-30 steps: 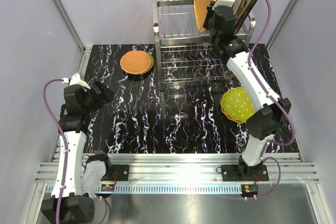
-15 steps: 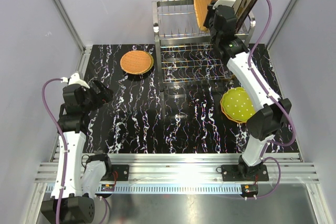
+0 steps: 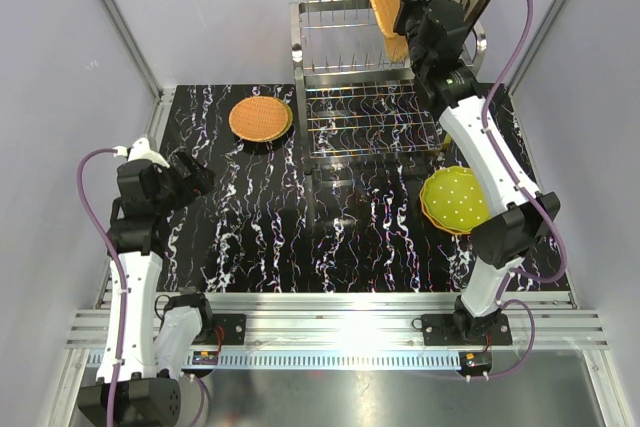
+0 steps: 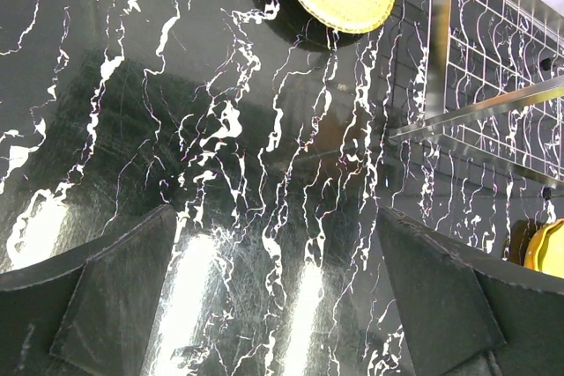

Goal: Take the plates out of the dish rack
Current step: Grab a plate with the right arm

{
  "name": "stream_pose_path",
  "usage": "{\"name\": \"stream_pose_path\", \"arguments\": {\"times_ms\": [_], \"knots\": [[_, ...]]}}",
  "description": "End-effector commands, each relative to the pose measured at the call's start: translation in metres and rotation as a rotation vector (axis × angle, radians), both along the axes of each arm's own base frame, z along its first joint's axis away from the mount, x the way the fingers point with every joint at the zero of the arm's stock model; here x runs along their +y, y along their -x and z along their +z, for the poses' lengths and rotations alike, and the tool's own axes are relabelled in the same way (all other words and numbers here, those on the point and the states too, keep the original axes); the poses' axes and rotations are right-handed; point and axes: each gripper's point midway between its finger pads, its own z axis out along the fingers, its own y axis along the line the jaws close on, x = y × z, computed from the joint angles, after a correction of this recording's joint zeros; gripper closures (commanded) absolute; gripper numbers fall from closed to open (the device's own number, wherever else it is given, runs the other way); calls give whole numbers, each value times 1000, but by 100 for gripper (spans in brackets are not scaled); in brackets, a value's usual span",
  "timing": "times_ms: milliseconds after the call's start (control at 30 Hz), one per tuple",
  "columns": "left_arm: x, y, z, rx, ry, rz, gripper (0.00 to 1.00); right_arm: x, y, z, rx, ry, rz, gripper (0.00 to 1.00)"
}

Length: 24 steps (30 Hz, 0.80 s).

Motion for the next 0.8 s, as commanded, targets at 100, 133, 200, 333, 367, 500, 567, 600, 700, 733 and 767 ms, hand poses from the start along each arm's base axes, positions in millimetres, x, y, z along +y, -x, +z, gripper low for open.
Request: {"name": "stream_pose_path", "arguments": {"times_ms": [100, 133, 200, 333, 367, 500, 567, 600, 700, 733, 767], "knots": [[-4, -6, 35, -112, -2, -32, 1, -11, 49, 109, -275, -102, 47, 100], [-7, -6, 37, -124, 2, -46, 1, -10, 51, 112, -276, -114, 57, 100], [-20, -9, 49, -188, 17, -123, 1, -8, 58, 121, -283, -136, 84, 100], [-40, -8, 62, -284, 63, -227, 1, 0, 67, 127, -251, -185, 154, 100], [-45, -6, 66, -299, 83, -253, 1, 2, 68, 124, -229, -185, 170, 100], [-60, -6, 85, -368, 125, -340, 1, 17, 88, 133, -206, -204, 288, 100], [-73, -2, 91, -384, 177, -403, 1, 24, 95, 130, -174, -193, 341, 100], [-76, -2, 96, -408, 186, -420, 1, 30, 104, 134, -177, -181, 390, 100], [-85, 2, 105, -439, 225, -470, 1, 42, 121, 132, -146, -174, 486, 100], [-88, 5, 108, -446, 232, -494, 1, 44, 124, 129, -131, -169, 502, 100], [-91, 6, 111, -456, 243, -508, 1, 49, 128, 127, -121, -162, 540, 100]]}}
